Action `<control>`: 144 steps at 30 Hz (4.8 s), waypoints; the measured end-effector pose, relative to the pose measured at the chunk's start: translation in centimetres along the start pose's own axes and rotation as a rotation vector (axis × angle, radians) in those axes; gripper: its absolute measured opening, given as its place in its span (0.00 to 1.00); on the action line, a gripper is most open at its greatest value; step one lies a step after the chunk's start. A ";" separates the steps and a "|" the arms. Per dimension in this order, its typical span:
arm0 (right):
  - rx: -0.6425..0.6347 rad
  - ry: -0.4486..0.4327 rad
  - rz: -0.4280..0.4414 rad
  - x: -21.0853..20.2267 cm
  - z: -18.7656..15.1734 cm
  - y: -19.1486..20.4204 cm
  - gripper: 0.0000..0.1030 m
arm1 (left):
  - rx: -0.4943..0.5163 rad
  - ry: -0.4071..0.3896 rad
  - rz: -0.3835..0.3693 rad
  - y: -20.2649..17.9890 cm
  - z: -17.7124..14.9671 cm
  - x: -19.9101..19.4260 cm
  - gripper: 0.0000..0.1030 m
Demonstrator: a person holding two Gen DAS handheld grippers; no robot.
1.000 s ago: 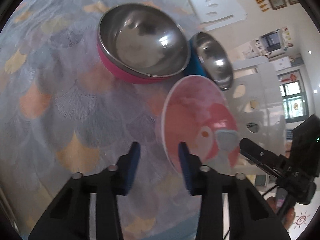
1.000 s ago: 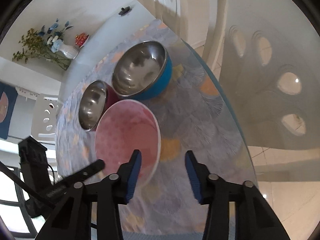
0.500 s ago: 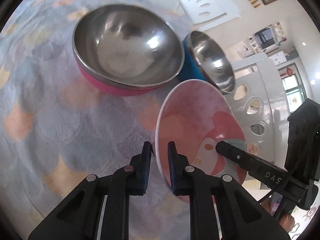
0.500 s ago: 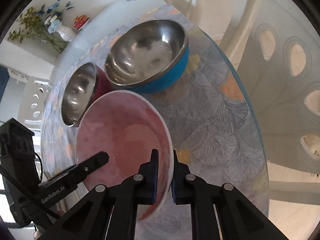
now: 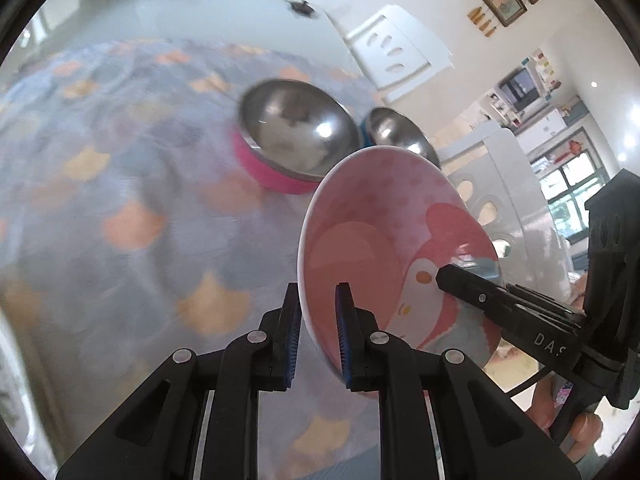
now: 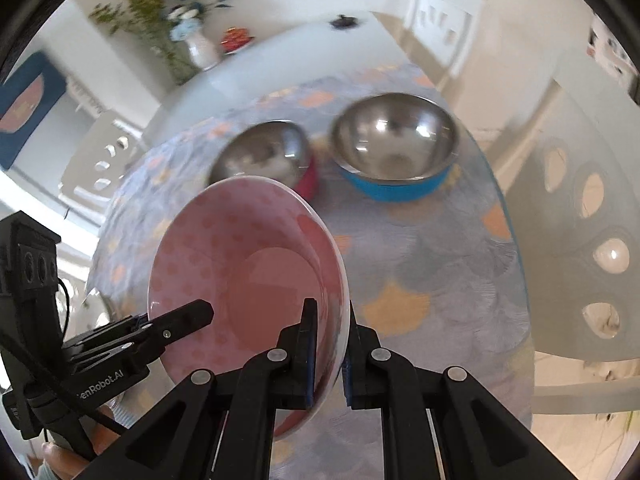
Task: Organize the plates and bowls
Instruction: 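Close both grippers on the rim of the pink plastic bowl, then carry the pink bowl beside the plate stack and lower it, then open both grippers and move to the pink-sided steel bowl, then close both grippers on the rim of the pink-sided steel bowl, then carry the steel bowl over the pink bowl and lower it inside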
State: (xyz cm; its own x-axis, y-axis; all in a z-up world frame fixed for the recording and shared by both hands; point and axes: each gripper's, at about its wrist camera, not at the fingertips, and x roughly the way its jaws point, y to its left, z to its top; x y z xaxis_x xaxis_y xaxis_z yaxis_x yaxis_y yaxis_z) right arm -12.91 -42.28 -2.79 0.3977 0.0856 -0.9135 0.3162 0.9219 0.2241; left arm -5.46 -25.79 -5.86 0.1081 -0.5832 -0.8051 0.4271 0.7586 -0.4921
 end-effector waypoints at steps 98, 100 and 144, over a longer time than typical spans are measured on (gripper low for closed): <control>0.188 0.099 0.029 9.8 9.6 0.9 0.19 | -0.073 0.108 -0.107 6.8 12.9 7.4 0.22; 0.195 0.097 0.036 9.2 9.6 1.0 0.19 | -0.062 0.095 -0.103 6.5 12.8 6.3 0.22; 0.092 0.245 0.015 1.6 -2.5 5.3 0.20 | -0.012 0.142 0.034 3.4 -2.2 -1.9 0.23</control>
State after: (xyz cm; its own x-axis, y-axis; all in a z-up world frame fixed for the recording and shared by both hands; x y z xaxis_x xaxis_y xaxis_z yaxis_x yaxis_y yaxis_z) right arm -12.79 -36.31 -3.96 0.1857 0.1981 -0.9624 0.3932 0.8826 0.2576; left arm -6.18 -21.48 -6.77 -0.0059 -0.5110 -0.8595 0.4143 0.7811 -0.4672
